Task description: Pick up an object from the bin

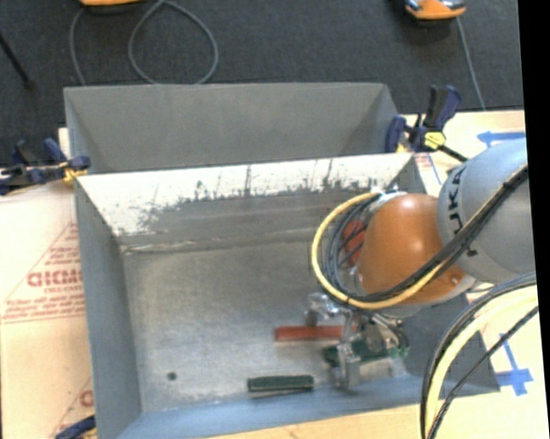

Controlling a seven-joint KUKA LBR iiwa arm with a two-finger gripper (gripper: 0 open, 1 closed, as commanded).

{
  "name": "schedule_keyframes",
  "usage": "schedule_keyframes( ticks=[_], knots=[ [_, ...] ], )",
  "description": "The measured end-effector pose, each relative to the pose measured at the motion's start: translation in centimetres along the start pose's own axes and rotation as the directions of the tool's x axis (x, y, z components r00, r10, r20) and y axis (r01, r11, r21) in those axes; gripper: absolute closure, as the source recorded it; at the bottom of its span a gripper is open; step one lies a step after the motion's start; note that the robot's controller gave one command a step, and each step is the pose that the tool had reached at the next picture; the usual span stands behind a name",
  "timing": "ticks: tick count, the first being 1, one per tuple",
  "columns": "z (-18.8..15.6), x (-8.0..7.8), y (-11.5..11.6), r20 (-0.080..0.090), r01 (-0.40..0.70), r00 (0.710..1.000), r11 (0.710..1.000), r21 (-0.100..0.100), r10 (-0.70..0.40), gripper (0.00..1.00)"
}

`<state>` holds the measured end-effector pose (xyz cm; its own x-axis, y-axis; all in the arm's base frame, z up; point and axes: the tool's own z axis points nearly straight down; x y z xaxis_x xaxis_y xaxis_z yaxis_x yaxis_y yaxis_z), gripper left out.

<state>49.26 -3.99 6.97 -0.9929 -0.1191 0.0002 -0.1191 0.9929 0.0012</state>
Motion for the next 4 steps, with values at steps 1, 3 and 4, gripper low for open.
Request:
schedule_keyframes(
  ticks=[1, 3, 4],
  knots=[
    [-0.2, -0.2, 0.0, 0.006, -0.001, 1.0, 1.0, 0.001, 0.001, 1.0],
    [-13.4, -1.6, -2.4, 0.004, 0.013, 1.0, 1.0, 0.002, -0.013, 0.0],
    [0.2, -0.5, -5.4, 0.0, 0.091, 0.996, 0.996, 0.0, -0.091, 0.0]
  ],
)
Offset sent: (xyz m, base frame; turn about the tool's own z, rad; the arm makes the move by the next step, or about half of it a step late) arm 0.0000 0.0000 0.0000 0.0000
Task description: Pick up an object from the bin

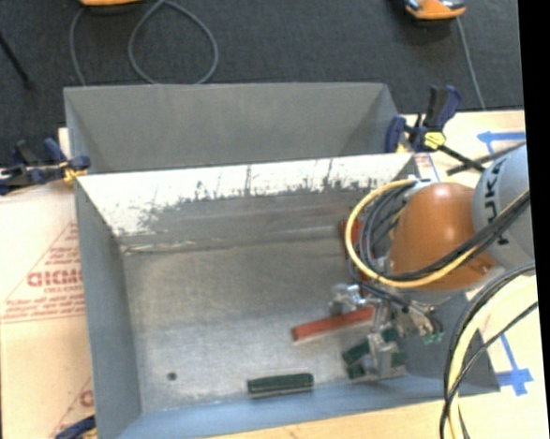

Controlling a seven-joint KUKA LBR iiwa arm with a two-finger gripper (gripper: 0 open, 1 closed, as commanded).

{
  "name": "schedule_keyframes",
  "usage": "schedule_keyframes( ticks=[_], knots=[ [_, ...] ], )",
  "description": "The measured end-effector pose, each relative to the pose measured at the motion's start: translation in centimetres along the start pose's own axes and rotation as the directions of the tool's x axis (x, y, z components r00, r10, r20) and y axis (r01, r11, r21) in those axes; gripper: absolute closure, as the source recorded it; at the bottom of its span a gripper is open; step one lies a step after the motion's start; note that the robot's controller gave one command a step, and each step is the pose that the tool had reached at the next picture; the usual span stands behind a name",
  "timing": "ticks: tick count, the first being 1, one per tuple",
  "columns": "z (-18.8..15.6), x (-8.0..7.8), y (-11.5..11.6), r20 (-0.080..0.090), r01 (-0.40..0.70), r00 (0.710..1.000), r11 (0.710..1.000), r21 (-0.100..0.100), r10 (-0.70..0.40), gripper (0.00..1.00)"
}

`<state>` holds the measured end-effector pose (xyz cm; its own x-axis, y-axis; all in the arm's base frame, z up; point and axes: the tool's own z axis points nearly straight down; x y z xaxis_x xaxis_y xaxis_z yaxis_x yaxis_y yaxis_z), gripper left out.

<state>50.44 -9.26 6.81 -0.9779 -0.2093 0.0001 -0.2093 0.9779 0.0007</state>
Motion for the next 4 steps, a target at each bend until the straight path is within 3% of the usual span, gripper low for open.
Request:
schedule_keyframes(
  ticks=[1, 2, 3, 4],
  knots=[
    [-0.4, -4.8, -3.7, 0.009, 0.088, 0.996, 0.996, 0.006, -0.088, 0.0],
    [-0.5, -0.3, -1.1, 0.009, 0.337, 0.941, 0.941, 0.01, -0.337, 0.0],
    [-0.4, -0.3, -1.0, 0.008, 0.334, 0.943, 0.943, 0.007, -0.334, 1.0],
    [-0.2, 0.9, -1.8, 0.003, 0.737, 0.676, 0.676, 0.006, -0.737, 1.0]
  ],
)
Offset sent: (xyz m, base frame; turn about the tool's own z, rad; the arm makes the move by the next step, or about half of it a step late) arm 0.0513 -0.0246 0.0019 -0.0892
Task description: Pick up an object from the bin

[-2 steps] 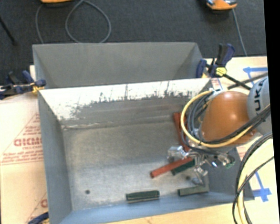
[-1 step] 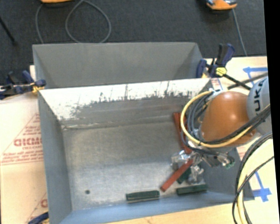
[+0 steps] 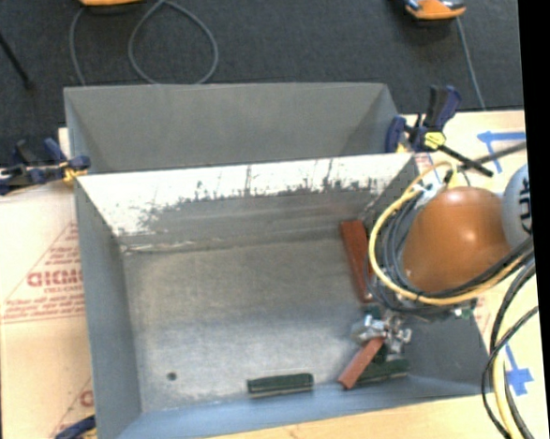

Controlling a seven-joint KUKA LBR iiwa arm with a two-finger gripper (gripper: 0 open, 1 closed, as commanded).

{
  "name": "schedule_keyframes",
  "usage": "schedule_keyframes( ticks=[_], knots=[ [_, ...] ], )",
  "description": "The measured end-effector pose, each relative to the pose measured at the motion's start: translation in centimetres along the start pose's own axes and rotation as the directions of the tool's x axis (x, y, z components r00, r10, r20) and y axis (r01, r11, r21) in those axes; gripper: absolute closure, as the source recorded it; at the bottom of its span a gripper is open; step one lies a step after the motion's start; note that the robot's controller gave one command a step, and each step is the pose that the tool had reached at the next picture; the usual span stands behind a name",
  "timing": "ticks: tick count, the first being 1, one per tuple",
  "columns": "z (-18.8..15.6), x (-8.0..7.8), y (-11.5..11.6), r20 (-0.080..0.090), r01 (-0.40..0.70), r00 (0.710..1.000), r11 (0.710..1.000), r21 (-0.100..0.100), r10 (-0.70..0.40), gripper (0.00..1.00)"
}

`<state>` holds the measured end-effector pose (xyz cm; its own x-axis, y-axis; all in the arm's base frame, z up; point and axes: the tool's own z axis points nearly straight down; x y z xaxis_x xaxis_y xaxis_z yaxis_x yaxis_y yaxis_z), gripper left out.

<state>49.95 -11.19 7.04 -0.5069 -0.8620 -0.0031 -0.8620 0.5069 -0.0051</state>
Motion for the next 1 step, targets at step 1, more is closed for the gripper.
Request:
schedule_keyframes(
  ticks=[1],
  knots=[
    [-15.25, -1.62, -0.21, 0.001, 0.061, 0.998, 0.998, 0.005, -0.061, 1.0]
  ],
)
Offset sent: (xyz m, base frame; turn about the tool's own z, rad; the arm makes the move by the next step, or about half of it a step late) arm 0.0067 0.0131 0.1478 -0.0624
